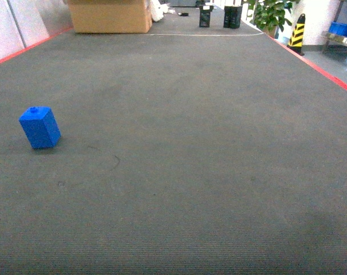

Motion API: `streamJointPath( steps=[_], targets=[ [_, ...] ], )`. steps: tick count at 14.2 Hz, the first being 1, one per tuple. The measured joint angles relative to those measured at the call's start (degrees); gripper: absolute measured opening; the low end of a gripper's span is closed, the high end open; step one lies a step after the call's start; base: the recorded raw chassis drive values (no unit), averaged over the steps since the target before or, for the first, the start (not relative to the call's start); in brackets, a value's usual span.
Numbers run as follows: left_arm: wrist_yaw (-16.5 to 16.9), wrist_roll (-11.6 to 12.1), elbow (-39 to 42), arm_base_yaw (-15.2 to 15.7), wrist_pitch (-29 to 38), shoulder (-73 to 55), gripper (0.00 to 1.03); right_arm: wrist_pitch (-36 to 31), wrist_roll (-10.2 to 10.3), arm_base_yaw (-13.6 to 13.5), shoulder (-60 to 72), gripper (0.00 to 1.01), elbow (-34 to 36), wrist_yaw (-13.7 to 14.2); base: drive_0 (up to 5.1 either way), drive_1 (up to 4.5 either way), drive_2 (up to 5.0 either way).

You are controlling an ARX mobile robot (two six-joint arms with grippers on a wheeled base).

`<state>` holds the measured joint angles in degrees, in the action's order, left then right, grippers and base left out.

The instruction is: Sort blue parts and orange caps into right shelf containers

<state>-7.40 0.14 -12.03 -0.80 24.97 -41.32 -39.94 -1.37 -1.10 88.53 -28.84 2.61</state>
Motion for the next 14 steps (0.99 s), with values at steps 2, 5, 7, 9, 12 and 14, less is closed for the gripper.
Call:
streamJointPath(
  steps=[2, 5, 7, 9, 12, 14],
  targets=[
    [4.3, 3.1, -9.6, 2.0, 7.5, -24.9, 0.98, 0.0, 0.0, 0.0, 0.0, 0.44, 0.0, 0.0, 0.0, 0.00, 0.0],
    [5.9, 6.0, -28.1, 3.7, 5.0, -52.5, 0.98, 0.1, -0.1, 0.0, 0.0, 0.44, 0.0, 0.0, 0.0, 0.00, 0.0],
    [6.4, 6.9, -36.0, 3.7, 1.8, -59.5, 0.98, 0.1, -0.2, 0.0, 0.0, 0.44, 0.0, 0.0, 0.0, 0.00, 0.0],
    [6.4, 7.8, -43.0, 3.6, -0.9, -64.1, 0.98, 0.1, -0.2, 0.0, 0.0, 0.44, 0.0, 0.0, 0.0, 0.00, 0.0],
    [7.2, 7.8, -53.3, 4.4, -5.1, -69.3, 0.98, 0.1, -0.2, 0.0, 0.0, 0.44, 0.0, 0.0, 0.0, 0.00, 0.0],
    [8.1, 7.6, -58.7, 5.2, -7.9, -73.0, 0.98, 0.0, -0.2, 0.0, 0.0, 0.44, 0.0, 0.0, 0.0, 0.00, 0.0]
  ],
)
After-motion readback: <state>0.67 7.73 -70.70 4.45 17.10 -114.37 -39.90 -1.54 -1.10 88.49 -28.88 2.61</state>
